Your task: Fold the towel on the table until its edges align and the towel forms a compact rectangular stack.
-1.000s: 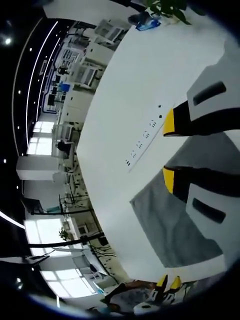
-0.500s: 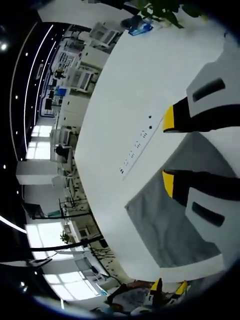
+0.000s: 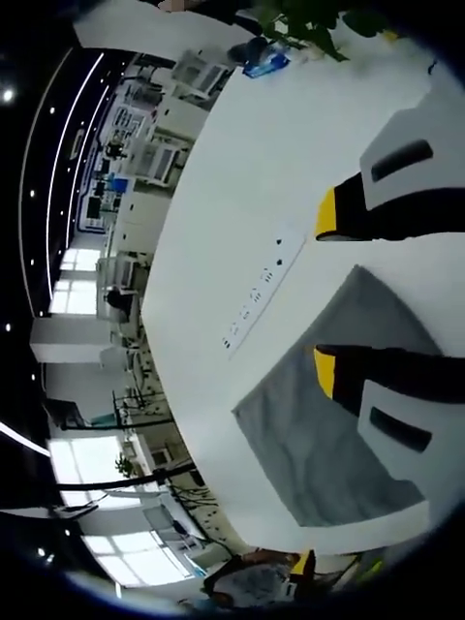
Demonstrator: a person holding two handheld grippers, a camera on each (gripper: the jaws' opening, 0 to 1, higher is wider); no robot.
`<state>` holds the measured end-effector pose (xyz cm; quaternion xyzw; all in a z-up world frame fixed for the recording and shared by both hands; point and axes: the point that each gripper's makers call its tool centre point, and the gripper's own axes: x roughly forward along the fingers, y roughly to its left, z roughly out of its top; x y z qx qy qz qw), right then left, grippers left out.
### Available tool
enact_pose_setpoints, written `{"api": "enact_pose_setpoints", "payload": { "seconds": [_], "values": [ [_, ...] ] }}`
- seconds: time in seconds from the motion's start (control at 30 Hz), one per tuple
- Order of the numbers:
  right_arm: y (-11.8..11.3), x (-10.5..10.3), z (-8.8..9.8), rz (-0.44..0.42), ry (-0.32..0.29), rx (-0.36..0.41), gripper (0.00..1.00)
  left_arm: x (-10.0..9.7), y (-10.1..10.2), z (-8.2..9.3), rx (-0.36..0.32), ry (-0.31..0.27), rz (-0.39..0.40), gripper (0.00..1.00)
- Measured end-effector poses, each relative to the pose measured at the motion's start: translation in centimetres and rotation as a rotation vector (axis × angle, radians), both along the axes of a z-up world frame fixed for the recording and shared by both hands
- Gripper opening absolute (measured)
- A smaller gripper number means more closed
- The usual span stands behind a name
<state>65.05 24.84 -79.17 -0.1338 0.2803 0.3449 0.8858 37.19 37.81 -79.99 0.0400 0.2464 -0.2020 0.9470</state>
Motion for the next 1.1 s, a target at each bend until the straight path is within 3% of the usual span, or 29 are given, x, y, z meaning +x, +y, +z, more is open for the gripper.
{"api": "enact_pose_setpoints", "payload": {
  "seconds": [0.37, 0.73, 1.1],
  "values": [
    [-2.2, 0.2, -1.7, -0.031, 0.016, 0.004, 0.35, -0.1, -3.5, -0.5, 0.023, 0.016, -0.087, 0.66],
    [-2.6, 0.6, -3.8, -0.027, 0.023, 0.019, 0.31, -0.3, -7.0, -2.1, 0.038, 0.030, -0.157, 0.63],
    [-2.5, 0.8, -5.4, 0.003, 0.029, 0.006, 0.29, -0.8, -9.7, -4.0, 0.038, 0.068, -0.207, 0.52]
  ]
}}
